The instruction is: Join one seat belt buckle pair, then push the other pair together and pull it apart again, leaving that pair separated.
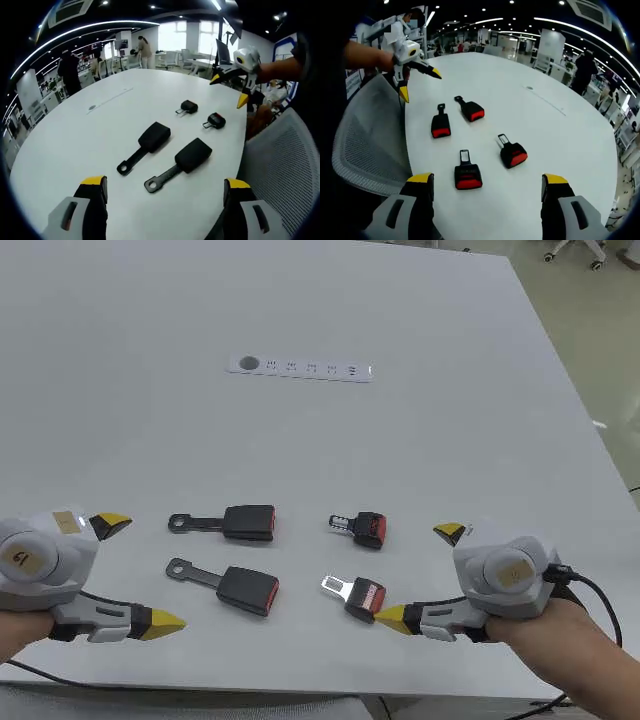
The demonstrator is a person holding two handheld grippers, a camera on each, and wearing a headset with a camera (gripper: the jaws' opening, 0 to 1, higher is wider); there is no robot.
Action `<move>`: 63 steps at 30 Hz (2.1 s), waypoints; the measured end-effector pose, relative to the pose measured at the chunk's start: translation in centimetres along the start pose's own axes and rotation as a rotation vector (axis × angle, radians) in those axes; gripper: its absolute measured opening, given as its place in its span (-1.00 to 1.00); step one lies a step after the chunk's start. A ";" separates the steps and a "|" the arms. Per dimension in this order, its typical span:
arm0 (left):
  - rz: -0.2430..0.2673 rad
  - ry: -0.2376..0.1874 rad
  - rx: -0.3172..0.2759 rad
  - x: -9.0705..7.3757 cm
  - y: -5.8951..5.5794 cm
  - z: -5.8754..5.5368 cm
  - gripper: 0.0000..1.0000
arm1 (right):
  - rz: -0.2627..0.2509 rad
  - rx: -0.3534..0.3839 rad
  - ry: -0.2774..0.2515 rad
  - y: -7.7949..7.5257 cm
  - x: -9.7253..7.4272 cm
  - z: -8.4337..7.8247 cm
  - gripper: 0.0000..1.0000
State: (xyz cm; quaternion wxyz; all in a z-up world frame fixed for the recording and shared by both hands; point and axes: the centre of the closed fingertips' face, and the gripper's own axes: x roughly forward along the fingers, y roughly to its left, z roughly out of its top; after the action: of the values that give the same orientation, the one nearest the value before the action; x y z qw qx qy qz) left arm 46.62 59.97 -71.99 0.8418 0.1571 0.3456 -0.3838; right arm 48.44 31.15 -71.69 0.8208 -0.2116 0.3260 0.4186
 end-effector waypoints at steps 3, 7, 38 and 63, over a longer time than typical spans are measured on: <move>-0.001 0.000 -0.001 0.0 -0.1 0.0 0.95 | -0.001 -0.001 0.001 0.0 -0.1 0.0 0.84; -0.001 0.000 0.001 0.0 0.0 -0.1 0.95 | -0.001 0.000 0.004 0.1 0.0 -0.1 0.84; -0.010 0.020 0.033 -0.2 -0.3 -0.3 0.87 | 0.001 -0.005 0.016 0.3 -0.1 -0.3 0.79; -0.024 0.035 0.049 0.4 -0.3 -0.1 0.83 | 0.012 -0.027 0.029 0.2 0.4 -0.1 0.76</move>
State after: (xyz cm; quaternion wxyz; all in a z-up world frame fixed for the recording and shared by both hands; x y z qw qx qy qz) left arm 46.57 59.59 -72.33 0.8268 0.1802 0.3526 -0.3995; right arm 48.39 31.45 -72.03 0.8106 -0.2265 0.3335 0.4247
